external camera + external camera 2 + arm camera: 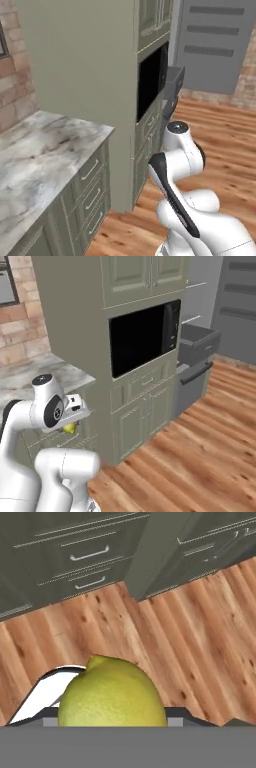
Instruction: Place the lemon and carrot inside the fridge drawer. Close the drawer after placing the vegetables.
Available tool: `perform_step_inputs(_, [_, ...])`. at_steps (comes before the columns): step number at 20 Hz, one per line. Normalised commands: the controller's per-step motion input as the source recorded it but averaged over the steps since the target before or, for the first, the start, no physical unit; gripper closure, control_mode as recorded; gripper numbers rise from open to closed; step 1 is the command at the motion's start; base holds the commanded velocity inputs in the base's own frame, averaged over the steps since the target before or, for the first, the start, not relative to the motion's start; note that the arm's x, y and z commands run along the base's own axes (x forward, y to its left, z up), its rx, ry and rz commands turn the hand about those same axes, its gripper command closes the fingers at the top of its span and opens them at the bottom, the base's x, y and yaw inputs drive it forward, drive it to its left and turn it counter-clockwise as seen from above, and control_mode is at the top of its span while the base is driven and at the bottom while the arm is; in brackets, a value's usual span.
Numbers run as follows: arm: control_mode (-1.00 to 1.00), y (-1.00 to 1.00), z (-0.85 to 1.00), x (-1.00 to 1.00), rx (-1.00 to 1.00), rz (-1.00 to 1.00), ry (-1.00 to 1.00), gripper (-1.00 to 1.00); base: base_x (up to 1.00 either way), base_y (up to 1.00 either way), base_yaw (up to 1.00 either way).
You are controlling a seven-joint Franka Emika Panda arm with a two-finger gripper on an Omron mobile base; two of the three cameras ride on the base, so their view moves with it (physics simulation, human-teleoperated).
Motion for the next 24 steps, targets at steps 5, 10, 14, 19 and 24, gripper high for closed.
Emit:
perform_step_inputs(5, [1.00, 0.00, 0.00, 0.00, 0.00, 0.00, 0.00, 1.00, 1.00, -1.00, 0.04])
perform_step_inputs(10, [1.00, 0.00, 0.00, 0.00, 0.00, 0.00, 0.00, 1.00, 1.00, -0.98, 0.15])
perform_step_inputs(14, [1.00, 0.00, 0.00, 0.00, 0.00, 0.00, 0.00, 1.00, 1.00, -0.92, 0.22])
perform_step_inputs(19, [1.00, 0.00, 0.00, 0.00, 0.00, 0.00, 0.00, 1.00, 1.00, -0.92, 0.26])
perform_step_inputs(24, [1.00, 0.00, 0.00, 0.00, 0.00, 0.00, 0.00, 1.00, 1.00, -0.96, 0.29])
